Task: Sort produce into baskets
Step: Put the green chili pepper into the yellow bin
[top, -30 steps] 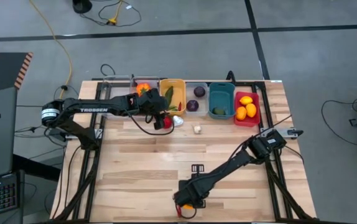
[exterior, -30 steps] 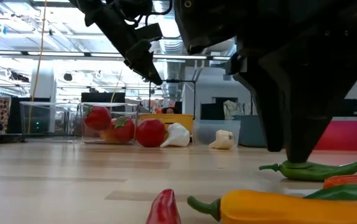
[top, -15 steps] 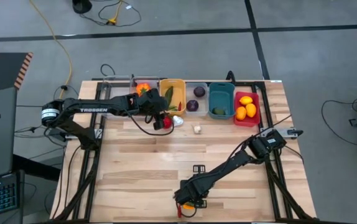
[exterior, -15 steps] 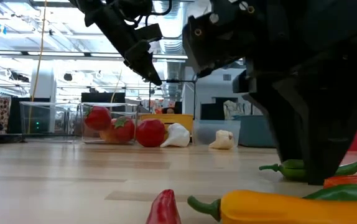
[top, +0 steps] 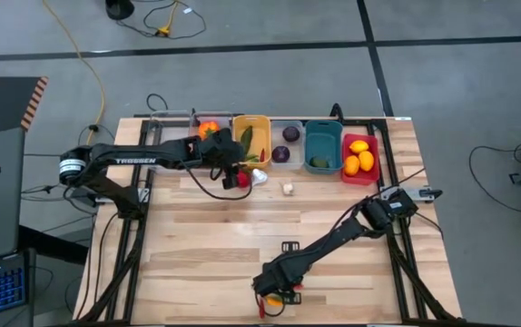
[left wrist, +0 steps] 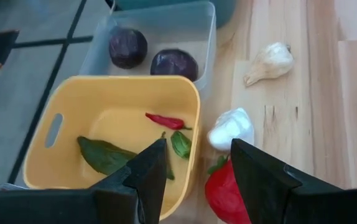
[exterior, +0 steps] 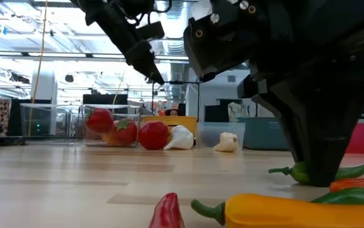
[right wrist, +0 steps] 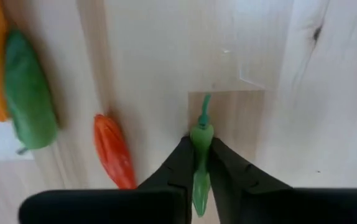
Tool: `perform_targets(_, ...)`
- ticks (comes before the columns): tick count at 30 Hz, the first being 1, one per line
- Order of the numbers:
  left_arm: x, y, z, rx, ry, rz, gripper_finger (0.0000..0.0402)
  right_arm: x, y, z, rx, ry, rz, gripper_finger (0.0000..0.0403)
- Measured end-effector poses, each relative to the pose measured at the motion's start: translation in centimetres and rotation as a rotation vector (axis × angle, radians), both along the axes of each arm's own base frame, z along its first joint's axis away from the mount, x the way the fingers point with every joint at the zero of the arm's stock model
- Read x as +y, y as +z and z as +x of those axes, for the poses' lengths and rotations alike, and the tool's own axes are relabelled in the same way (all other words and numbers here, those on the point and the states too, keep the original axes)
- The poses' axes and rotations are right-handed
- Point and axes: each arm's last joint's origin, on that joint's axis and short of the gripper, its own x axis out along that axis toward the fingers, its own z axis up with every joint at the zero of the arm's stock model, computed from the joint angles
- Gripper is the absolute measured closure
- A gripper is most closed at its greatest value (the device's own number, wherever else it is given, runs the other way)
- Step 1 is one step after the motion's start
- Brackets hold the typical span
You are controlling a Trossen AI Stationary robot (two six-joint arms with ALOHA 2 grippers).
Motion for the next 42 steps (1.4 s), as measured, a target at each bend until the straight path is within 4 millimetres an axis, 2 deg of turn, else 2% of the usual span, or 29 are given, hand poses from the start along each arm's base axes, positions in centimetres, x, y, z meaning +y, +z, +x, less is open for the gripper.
perform_targets(5,-0.4,2.5,-1.5,-0.066,-0.015,0.058,0.0235,-1.2,1.2,1.2,-0.006,0.075,0.005,0.0341)
perform_targets(11,-1.4,6.1,-5.7,-0.109,0.018,0.1,0.0235,-4.6,3.7,3.0,-0.03,0.14,-0.038,0.0341)
perform_targets(17,-2.8,8.1,-10.3,-0.143,0.063,0.014,0.0235,-10.1,6.5,5.2,-0.092,0.177,-0.219,0.0341)
perform_targets(24,-4.0,8.6,-13.8,-0.128,0.058,-0.131,0.0235,-18.5,9.5,7.4,-0.183,0.113,-0.409,0.0341)
perform_targets(28,-4.4,8.7,-14.7,-0.126,0.054,-0.184,0.0235,-23.9,10.1,8.2,-0.241,0.029,-0.454,0.034)
perform_targets(33,-4.6,8.5,-14.6,-0.115,0.054,-0.2,0.0235,-29.5,10.3,8.4,-0.302,-0.104,-0.477,0.034)
perform_targets(37,-4.8,8.3,-14.1,-0.099,0.034,-0.203,0.0235,-32.7,10.3,7.8,-0.291,-0.169,-0.487,0.034)
perform_targets(42,-5.1,8.0,-13.5,-0.079,0.009,-0.208,0.0235,-35.1,10.2,7.2,-0.296,-0.225,-0.422,0.0339)
